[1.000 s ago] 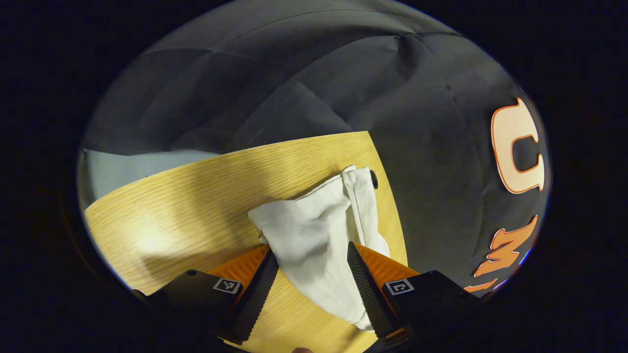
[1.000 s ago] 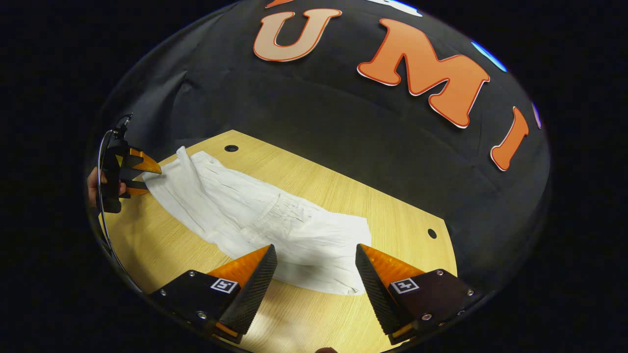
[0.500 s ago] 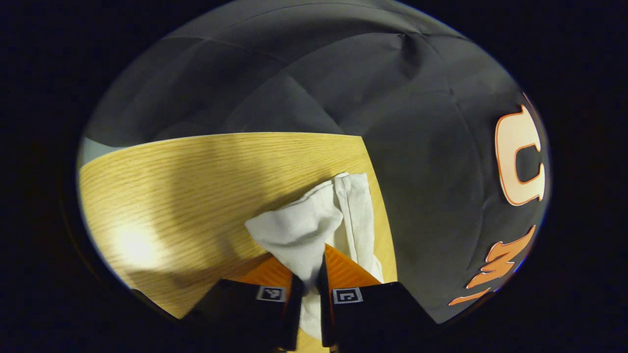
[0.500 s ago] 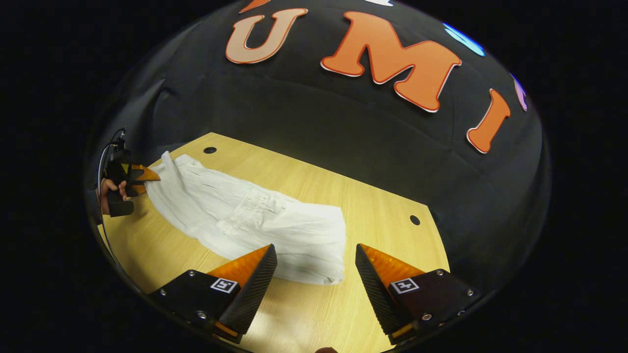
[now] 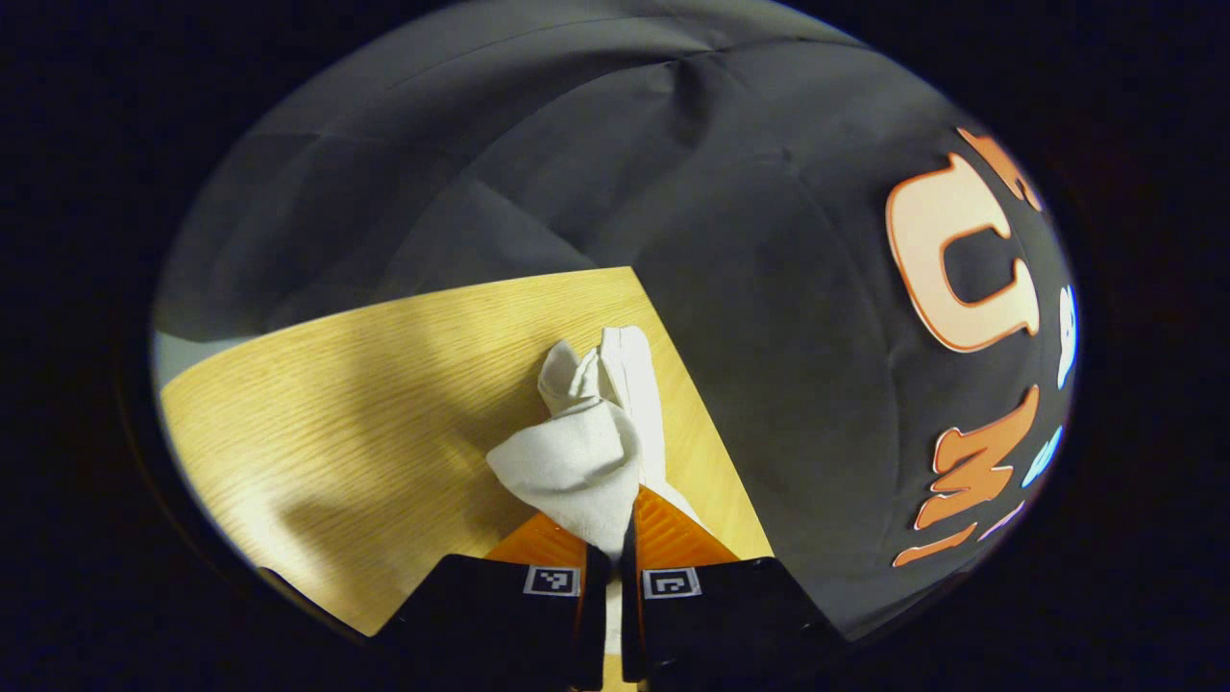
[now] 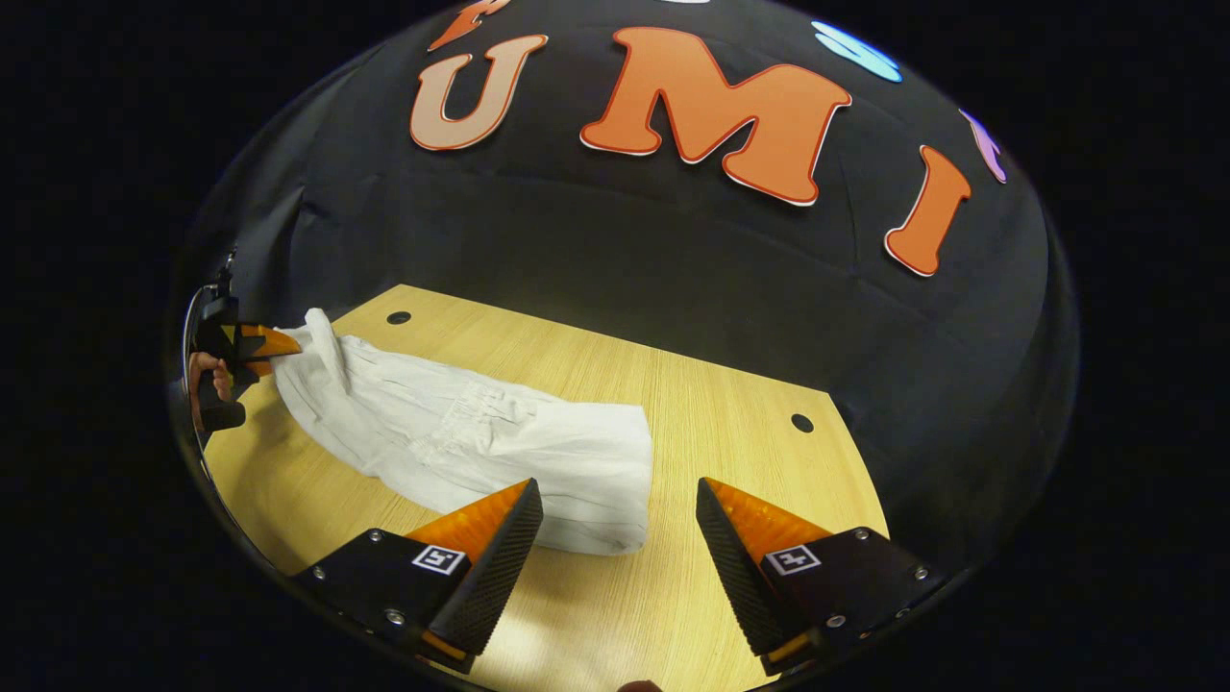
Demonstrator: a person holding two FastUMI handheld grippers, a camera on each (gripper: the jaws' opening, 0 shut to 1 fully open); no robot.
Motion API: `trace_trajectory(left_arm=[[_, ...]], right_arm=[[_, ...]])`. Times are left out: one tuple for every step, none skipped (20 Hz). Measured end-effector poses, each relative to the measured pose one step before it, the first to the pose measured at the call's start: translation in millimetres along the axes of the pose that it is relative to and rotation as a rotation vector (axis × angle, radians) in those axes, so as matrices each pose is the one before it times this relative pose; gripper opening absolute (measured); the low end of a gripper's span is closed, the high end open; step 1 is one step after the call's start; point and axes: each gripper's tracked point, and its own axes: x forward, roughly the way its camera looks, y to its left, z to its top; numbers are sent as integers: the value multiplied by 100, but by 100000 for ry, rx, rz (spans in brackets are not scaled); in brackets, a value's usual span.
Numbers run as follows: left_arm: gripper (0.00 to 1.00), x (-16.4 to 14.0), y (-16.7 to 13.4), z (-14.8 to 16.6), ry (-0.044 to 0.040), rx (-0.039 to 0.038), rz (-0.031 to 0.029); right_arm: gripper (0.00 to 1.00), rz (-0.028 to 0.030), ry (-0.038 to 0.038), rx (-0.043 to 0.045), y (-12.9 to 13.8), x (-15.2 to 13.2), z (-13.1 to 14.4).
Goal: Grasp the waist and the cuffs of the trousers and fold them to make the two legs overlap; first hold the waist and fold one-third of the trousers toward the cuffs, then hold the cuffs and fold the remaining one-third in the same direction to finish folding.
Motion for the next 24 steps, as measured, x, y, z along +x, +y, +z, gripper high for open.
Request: trace_trajectory(left_arm=[[10, -686, -1325, -76, -817, 1975, -549], [10, -756, -1463, 105, -1002, 1881, -1133], [10, -704, -1600, 69, -824, 1998, -1643], [10, -601, -1634, 159, -934, 2458, -1343], [10, -464, -1671, 143, -696, 2620, -1590], [10, -311, -1722, 237, -594, 2818, -1147], [10, -201, -1633, 162, -716, 2823, -1020], [10, -71, -1573, 161, -223, 2914, -83], [7, 17, -1628, 128, -461, 2542, 159], [7, 90, -1721, -41, 127, 2624, -274], [10, 40, -1496, 31, -376, 2882, 265], [10, 122, -1623, -81, -146, 3373, -257], [10, 130, -1779, -147, -174, 3530, -244], [10, 299, -1762, -176, 210, 3772, -328], [10, 186, -1395, -237, 157, 3594, -322], [10, 259, -1713, -357, 566, 3268, -872], [10, 274, -1639, -332, 227, 3160, -873], [10, 514, -1654, -349, 663, 2879, -811], [10, 340, -1426, -564, 632, 2435, -711], [10, 553, -1645, -557, 1108, 2380, -1002], [10, 509, -1514, -713, 1135, 2392, -534], [10, 492, -1656, -607, 916, 2665, -1087], [10, 549, -1889, -822, 911, 3126, -618], [10, 609, -1503, -759, 981, 3352, -772]], right_arm=[[98, 131, -883, 280, -624, -223, -29], [98, 8, -936, 553, -497, -331, 23], [98, -275, -887, 454, -560, -156, 49], [98, 38, -782, 552, -561, -292, 30], [98, -196, -616, 395, -762, -340, -82], [98, 159, -515, 216, -533, -288, -91], [98, -273, -406, 122, -584, -196, -148], [98, -284, -356, 194, -605, -260, -38], [98, -116, -542, 459, -539, -293, -125], [98, -367, -544, 544, -687, -330, -84], [98, -85, -483, 594, -468, -323, -64], [98, -389, -307, 457, -595, -261, -121], [98, -351, -355, 454, -573, -309, -157], [98, -440, -318, 487, -575, -347, -55], [98, -500, -277, 670, -605, -196, -251], [98, -330, -342, 761, -619, -225, -87], [98, -523, -11, 686, -635, -289, -134], [99, -200, 10, 657, -520, -211, -117], [99, -649, 18, 386, -649, -233, -295], [99, -507, 154, 254, -696, -326, -231], [99, -599, 171, 163, -495, -57, -234], [99, -560, 196, 283, -687, -166, -270], [99, -382, 174, 406, -615, -104, -215], [99, -709, 158, 409, -767, -182, -333]])
